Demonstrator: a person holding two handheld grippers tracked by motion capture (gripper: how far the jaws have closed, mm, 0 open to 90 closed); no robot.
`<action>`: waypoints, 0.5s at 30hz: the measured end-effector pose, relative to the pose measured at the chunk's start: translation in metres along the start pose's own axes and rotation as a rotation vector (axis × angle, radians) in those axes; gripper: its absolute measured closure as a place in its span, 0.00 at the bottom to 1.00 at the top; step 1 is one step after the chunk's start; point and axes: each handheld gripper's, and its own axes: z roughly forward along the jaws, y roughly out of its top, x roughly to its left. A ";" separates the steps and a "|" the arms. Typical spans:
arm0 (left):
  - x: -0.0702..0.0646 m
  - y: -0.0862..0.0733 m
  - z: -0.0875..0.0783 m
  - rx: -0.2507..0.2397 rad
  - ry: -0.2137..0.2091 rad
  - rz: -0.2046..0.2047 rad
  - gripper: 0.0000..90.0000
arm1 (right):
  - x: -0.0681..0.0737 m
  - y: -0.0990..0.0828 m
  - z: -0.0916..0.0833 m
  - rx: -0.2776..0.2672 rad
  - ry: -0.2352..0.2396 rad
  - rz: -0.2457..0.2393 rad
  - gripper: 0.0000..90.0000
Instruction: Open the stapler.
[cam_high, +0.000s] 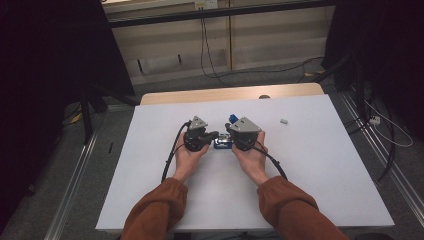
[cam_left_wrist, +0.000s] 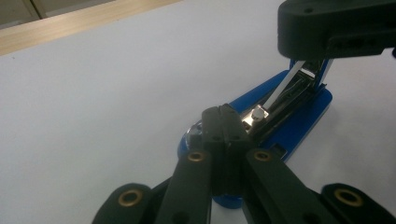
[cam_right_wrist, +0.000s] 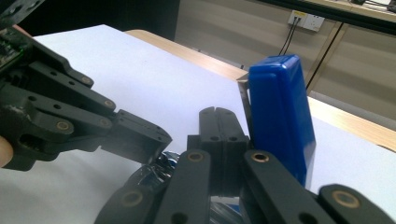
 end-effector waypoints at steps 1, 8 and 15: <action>0.000 0.000 0.000 -0.001 0.001 0.003 1.00 | -0.001 0.000 -0.001 0.001 -0.004 0.003 1.00; 0.000 0.000 0.000 -0.003 0.002 0.004 1.00 | -0.009 0.001 -0.006 -0.009 -0.018 0.004 1.00; 0.000 0.000 0.000 -0.003 0.001 0.003 1.00 | -0.015 0.001 -0.010 -0.014 -0.031 0.003 1.00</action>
